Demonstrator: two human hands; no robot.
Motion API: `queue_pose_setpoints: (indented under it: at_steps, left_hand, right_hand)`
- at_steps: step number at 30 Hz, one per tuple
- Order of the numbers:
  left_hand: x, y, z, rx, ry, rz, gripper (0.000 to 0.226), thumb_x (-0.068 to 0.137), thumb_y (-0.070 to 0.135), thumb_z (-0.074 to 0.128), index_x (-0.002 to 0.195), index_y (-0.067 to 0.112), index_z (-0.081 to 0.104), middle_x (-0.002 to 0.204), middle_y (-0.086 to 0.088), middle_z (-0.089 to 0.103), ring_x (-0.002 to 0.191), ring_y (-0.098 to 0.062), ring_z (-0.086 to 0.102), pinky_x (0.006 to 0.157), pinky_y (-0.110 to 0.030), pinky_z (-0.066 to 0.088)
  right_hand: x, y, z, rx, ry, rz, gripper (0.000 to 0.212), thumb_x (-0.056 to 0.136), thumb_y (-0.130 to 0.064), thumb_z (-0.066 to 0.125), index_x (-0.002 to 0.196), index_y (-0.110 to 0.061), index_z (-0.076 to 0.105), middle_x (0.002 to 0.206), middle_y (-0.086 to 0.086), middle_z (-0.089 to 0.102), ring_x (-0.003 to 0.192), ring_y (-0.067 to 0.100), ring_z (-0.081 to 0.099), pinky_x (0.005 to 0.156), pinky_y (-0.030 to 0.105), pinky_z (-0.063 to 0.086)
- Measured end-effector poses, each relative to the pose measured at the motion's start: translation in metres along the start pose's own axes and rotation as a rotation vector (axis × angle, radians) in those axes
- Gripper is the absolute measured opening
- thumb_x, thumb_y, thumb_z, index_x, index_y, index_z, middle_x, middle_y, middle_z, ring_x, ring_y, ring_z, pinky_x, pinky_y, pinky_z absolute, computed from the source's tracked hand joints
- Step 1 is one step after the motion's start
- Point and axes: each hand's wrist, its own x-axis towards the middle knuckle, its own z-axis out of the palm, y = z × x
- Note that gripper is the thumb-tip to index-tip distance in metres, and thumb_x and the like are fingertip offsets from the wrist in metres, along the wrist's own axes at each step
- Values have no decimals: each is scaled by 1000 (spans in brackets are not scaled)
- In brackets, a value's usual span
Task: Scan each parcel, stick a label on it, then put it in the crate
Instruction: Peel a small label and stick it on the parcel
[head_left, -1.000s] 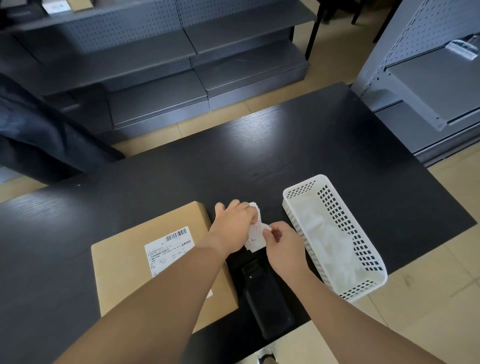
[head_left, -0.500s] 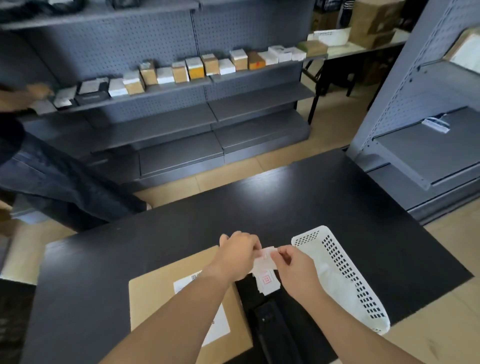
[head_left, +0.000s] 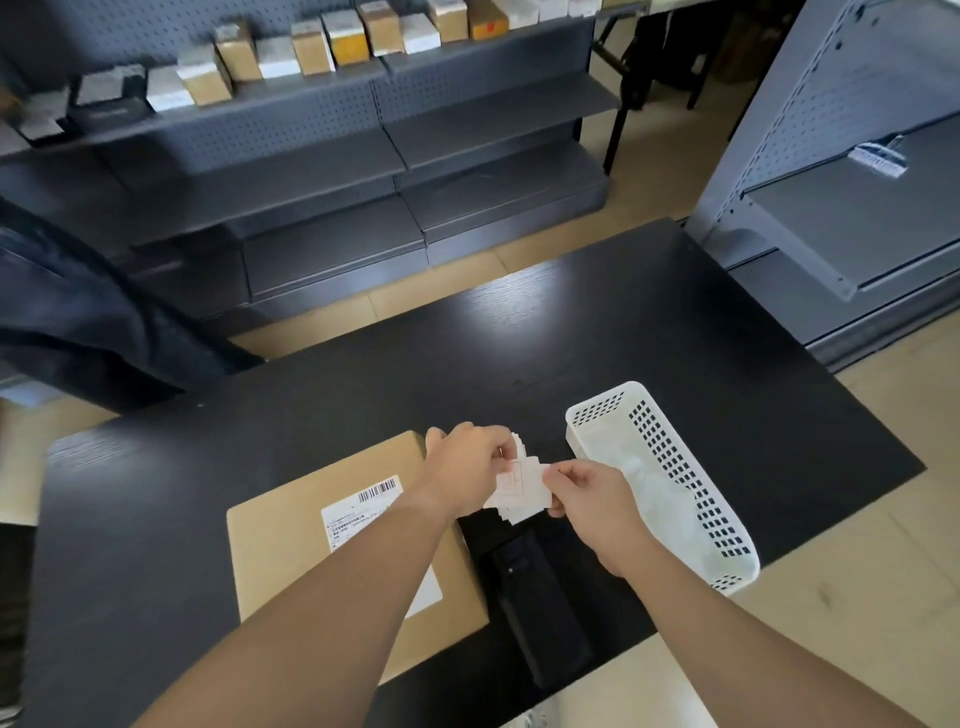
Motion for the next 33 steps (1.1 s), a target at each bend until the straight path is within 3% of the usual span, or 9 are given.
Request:
queue_pose_setpoints:
  at_steps: [3, 10, 13, 17, 20, 23, 26, 29, 33]
  left_hand:
    - [3, -1, -1, -14, 5, -12, 24, 100, 14, 53, 90, 36, 53, 80, 15, 57, 94, -11, 45, 90, -38, 28]
    - [8, -3, -3, -33, 19, -70, 13, 101, 25, 56, 92, 32, 63, 92, 15, 61, 100, -12, 49, 93, -37, 30]
    - [11, -10, -1, -34, -4, -98, 12, 100, 26, 57, 91, 33, 62, 92, 15, 64, 100, -12, 52, 89, -36, 28]
    - [12, -15, -1, -43, -10, -130, 11, 100, 27, 58, 93, 34, 61, 97, 14, 68, 100, -12, 56, 95, -38, 32]
    - [11, -16, -2, -63, -12, -144, 7, 100, 29, 59, 95, 33, 63, 97, 13, 68, 100, -12, 58, 97, -39, 35]
    - [8, -13, -11, -120, 0, -159, 10, 99, 28, 60, 92, 34, 61, 94, 13, 67, 96, -12, 59, 94, -38, 38]
    - [-1, -5, -31, -166, 22, -170, 10, 99, 29, 60, 91, 35, 60, 91, 15, 65, 94, -10, 57, 88, -35, 29]
    - [-14, 5, -61, -245, 45, -166, 7, 97, 29, 63, 91, 34, 62, 87, 19, 64, 91, -6, 59, 90, -37, 40]
    - [-43, 19, -118, -352, 114, -110, 4, 95, 26, 67, 98, 26, 69, 93, 12, 67, 86, -5, 62, 68, -20, 47]
  right_hand:
    - [2, 4, -3, 14, -13, 30, 15, 99, -22, 62, 97, -19, 76, 87, -2, 76, 77, 16, 75, 81, 32, 63]
    - [10, 11, 8, -93, 117, -24, 14, 95, -20, 69, 107, -19, 75, 85, -6, 76, 71, 13, 75, 80, 36, 64]
    - [15, 17, 23, -206, 100, -61, 18, 95, -22, 69, 110, -15, 76, 90, -5, 75, 80, 13, 73, 87, 38, 61]
    - [18, 21, 34, -390, 79, -100, 30, 99, -21, 64, 123, -5, 71, 115, 7, 74, 101, 19, 69, 95, 33, 55]
    - [15, 16, 34, -398, 63, -119, 35, 100, -22, 62, 134, -12, 66, 126, 2, 71, 115, 19, 67, 89, 23, 53]
    - [11, 6, 32, -256, 35, -126, 30, 97, -24, 66, 126, -21, 70, 115, -7, 73, 106, 9, 68, 84, 19, 53]
    - [2, -14, 26, -225, 66, -161, 18, 98, -27, 65, 114, -21, 72, 100, -12, 71, 93, 3, 65, 78, 15, 50]
    - [-10, -40, 17, -189, 82, -205, 7, 98, -28, 65, 101, -27, 71, 92, -12, 71, 89, 6, 66, 72, 17, 51]
    - [-33, -97, 7, -73, 72, -306, 5, 97, -30, 64, 95, -31, 69, 92, -12, 72, 89, 6, 67, 74, 22, 52]
